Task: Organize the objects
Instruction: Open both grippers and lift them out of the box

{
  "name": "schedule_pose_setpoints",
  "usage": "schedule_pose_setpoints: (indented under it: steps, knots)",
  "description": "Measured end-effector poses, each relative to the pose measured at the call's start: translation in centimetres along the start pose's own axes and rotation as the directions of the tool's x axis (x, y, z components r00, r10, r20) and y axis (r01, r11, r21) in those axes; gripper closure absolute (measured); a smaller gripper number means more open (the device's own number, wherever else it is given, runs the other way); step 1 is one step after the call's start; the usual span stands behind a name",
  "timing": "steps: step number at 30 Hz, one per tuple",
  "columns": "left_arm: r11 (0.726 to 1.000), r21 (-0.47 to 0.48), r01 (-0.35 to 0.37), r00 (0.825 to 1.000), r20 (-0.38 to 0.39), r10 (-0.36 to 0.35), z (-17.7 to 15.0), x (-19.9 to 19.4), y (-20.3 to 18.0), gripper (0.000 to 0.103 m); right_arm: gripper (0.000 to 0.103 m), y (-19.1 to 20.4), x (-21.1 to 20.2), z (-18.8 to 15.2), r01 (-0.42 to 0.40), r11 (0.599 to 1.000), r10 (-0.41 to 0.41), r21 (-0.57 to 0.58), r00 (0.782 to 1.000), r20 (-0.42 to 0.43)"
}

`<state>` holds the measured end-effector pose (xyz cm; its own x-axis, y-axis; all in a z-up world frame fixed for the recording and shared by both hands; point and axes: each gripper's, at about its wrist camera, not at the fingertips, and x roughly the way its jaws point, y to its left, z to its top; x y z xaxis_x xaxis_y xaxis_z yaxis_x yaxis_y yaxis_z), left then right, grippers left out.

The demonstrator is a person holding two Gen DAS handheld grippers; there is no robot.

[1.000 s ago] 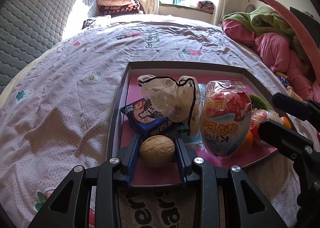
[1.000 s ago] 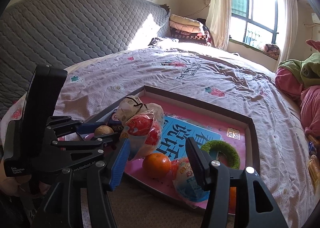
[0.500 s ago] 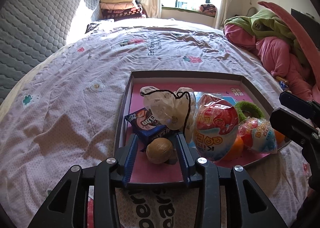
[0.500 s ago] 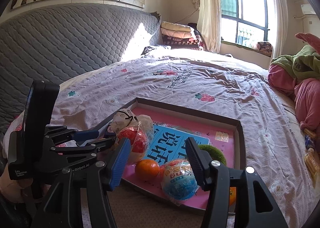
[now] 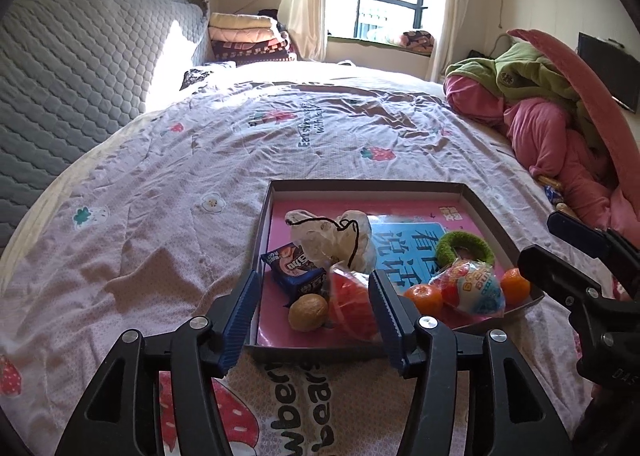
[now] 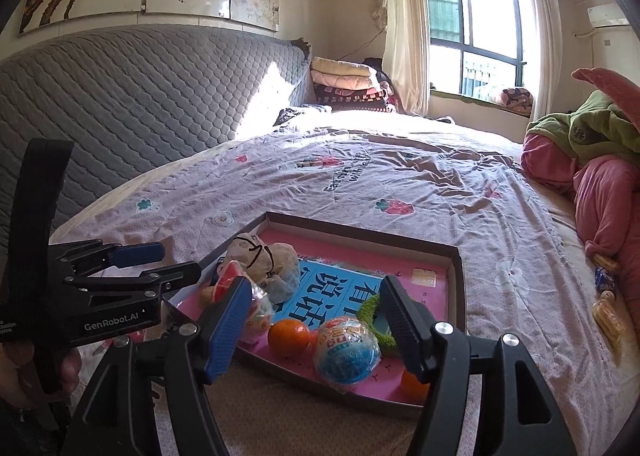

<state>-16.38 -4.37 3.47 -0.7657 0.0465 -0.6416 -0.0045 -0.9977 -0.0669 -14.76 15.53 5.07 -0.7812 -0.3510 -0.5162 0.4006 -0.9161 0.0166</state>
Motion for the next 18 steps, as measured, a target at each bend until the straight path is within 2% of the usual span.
schedule_pose_setpoints:
  steps: [4, 8, 18]
  knots:
    - [1.0, 0.01, -0.011, 1.0, 0.029, 0.011, 0.1, -2.1, -0.3, 0.037, 0.031, -0.2, -1.5, 0.4, 0.016, 1.0, -0.016, 0.014, 1.0, 0.023]
    - [1.0, 0.005, -0.006, 0.999, 0.04, 0.006, -0.1, -3.7, -0.6, 0.037, 0.028, -0.1, -3.2, 0.6, 0.026, 0.999, -0.028, 0.035, 0.999, 0.044]
    - [1.0, 0.003, -0.011, 0.999, 0.048, 0.011, -2.0, -6.4, -1.1, 0.029, 0.025, 0.3, -5.5, -1.2, 0.057, 0.995, -0.058, 0.079, 0.998, 0.015]
